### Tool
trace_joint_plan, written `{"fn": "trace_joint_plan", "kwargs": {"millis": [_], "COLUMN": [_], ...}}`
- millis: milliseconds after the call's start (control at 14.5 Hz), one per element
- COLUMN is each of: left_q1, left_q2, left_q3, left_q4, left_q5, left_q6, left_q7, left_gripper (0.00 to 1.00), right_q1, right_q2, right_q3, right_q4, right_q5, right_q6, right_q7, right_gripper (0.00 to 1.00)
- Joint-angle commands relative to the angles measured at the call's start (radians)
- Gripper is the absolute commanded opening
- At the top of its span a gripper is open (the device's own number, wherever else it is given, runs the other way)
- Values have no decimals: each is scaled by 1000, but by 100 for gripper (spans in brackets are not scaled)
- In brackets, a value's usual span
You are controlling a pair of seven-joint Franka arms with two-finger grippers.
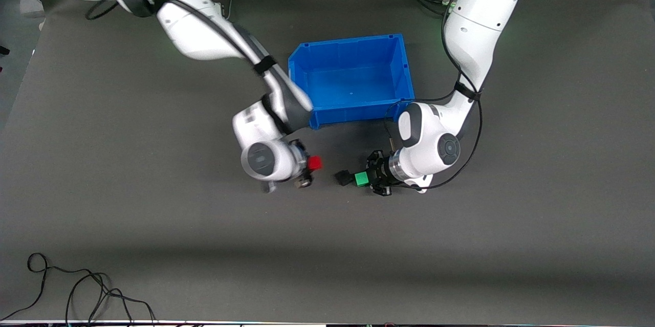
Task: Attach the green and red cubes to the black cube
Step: 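Carry the red cube and green cube toward the black cube with both grippers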
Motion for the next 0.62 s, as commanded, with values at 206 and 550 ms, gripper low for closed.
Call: {"fn": "trace_joint_plan", "kwargs": {"millis": [206,550], "left_q1": [-40,-41], "left_q2": [7,14], "left_q3": [17,17], "left_q4": [7,12], "left_q5": [14,54], "left_q6": [31,32], "left_q7": [-21,-18], "left_gripper": [25,24], "right_q1": [16,3], "right_q2": [112,107], "right_q3": [-10,-13], "right_q4": [109,108], "right_q5": [-69,-71], "right_q6": [100,105], "right_q7": [28,29], "right_gripper": [24,24]}}
